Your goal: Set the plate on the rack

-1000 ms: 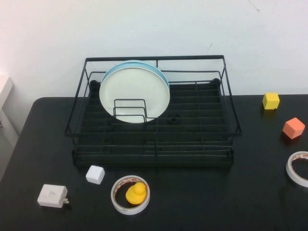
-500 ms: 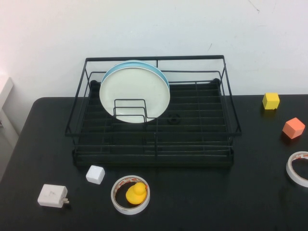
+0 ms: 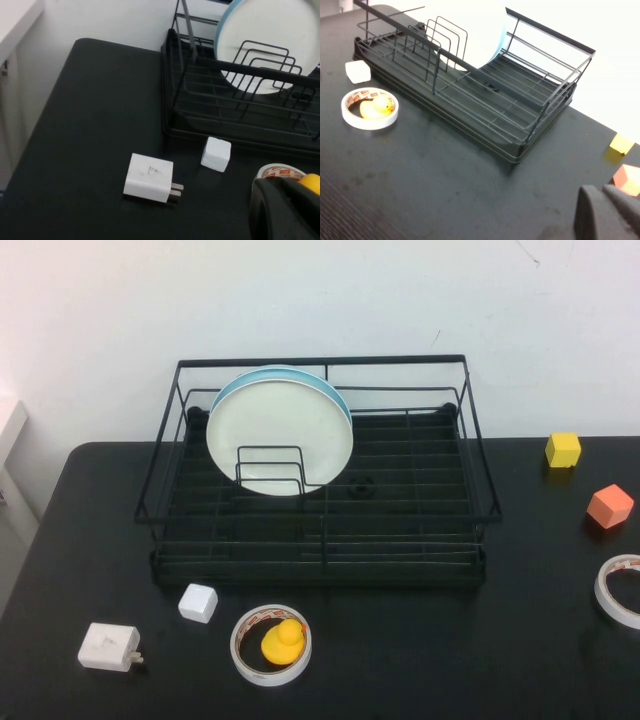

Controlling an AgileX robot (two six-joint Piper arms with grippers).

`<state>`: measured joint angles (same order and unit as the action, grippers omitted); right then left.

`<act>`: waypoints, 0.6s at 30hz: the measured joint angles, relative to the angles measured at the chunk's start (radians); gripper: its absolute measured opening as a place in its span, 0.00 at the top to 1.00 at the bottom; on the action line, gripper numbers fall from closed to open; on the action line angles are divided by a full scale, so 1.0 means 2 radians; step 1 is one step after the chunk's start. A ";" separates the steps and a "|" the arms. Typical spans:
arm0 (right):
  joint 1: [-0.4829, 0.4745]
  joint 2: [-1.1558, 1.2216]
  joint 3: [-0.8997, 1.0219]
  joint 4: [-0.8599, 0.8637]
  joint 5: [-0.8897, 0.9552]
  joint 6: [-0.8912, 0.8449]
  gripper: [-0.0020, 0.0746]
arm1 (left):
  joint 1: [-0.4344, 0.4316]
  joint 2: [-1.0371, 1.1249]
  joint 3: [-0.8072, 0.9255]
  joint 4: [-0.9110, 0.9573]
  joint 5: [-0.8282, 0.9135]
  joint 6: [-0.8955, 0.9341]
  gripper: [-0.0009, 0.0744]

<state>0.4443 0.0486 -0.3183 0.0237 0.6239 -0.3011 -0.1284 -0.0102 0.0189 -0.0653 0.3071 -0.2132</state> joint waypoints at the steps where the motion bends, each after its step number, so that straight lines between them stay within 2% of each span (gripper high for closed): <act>1: 0.000 0.000 0.000 0.000 0.000 0.000 0.98 | 0.000 0.000 0.000 0.001 0.001 0.000 0.99; 5: 0.000 0.000 0.000 0.000 0.000 0.000 0.98 | 0.001 0.000 0.000 0.003 0.002 -0.015 0.99; 10: 0.000 0.000 0.000 0.000 0.000 0.000 0.98 | 0.022 0.000 0.000 0.003 0.002 -0.008 0.99; 18: 0.000 0.000 0.000 0.000 0.000 0.000 0.98 | 0.024 0.000 0.000 -0.003 0.002 0.035 0.99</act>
<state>0.4443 0.0486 -0.3183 0.0237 0.6239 -0.3011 -0.0797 -0.0102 0.0189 -0.0705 0.3112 -0.1438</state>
